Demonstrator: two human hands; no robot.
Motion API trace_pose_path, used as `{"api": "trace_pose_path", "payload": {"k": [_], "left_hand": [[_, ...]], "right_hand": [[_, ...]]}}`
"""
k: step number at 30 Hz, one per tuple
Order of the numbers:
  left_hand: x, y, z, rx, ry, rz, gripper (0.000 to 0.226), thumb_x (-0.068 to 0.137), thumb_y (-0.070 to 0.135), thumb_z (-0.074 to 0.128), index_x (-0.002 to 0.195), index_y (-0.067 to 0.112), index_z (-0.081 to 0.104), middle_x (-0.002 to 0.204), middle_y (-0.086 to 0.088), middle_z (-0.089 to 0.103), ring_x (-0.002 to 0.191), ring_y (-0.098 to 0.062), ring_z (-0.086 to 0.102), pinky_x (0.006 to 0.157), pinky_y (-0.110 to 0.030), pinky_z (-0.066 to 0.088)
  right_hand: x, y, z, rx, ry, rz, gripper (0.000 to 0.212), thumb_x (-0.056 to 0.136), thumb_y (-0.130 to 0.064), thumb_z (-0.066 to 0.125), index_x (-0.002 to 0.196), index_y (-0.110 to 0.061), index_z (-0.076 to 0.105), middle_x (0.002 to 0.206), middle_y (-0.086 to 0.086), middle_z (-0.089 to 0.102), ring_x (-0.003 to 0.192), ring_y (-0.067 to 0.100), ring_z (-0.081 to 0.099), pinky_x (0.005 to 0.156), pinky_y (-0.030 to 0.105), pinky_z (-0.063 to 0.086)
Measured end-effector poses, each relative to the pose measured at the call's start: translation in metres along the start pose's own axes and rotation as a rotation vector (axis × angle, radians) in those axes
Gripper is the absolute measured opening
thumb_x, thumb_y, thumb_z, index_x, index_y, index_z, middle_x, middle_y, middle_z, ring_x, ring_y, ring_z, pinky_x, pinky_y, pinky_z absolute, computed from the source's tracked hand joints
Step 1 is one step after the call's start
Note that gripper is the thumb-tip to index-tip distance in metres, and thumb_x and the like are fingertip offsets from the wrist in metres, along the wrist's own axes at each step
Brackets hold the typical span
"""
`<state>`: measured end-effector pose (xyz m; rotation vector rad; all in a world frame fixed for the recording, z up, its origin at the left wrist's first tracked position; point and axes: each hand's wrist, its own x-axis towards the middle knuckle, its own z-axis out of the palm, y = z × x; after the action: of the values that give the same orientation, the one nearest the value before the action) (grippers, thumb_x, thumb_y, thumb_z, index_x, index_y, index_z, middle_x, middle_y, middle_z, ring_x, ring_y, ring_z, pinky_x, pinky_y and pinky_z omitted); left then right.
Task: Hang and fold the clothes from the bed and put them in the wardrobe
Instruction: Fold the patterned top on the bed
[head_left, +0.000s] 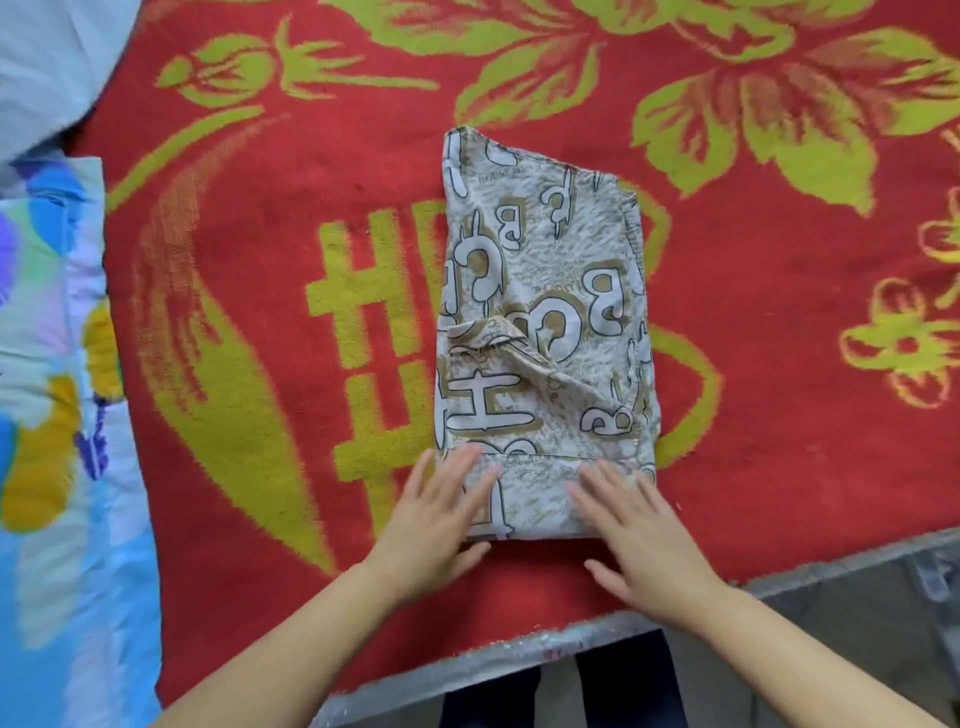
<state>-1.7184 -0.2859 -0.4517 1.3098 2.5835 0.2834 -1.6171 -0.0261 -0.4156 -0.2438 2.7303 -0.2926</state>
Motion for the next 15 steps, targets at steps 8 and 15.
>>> {"api": "trace_pose_path", "payload": {"k": [8, 15], "left_hand": [[0.043, 0.004, -0.001, 0.188, -0.507, -0.010, 0.072, 0.090, 0.002, 0.034, 0.152, 0.008, -0.004, 0.158, -0.019, -0.008, 0.147, -0.031, -0.005, 0.114, -0.044, -0.016], [0.087, -0.015, -0.095, -0.639, -0.910, -0.239, 0.010, 0.076, 0.014, 0.054, 0.066, 0.016, 0.052, 0.063, 0.002, 0.051, 0.061, -0.017, 0.048, 0.049, -0.024, 0.035]], "right_hand": [[0.043, 0.017, -0.003, -0.131, -0.365, 0.158, 0.087, 0.092, -0.011, 0.049, 0.152, -0.023, -0.013, 0.161, 0.011, -0.002, 0.149, 0.027, -0.003, 0.119, 0.046, -0.001], [0.062, 0.060, -0.092, 0.542, -0.768, 0.094, 0.004, 0.080, -0.016, 0.056, 0.076, -0.019, 0.056, 0.075, -0.006, 0.055, 0.068, 0.011, 0.050, 0.061, 0.027, 0.038]]}}
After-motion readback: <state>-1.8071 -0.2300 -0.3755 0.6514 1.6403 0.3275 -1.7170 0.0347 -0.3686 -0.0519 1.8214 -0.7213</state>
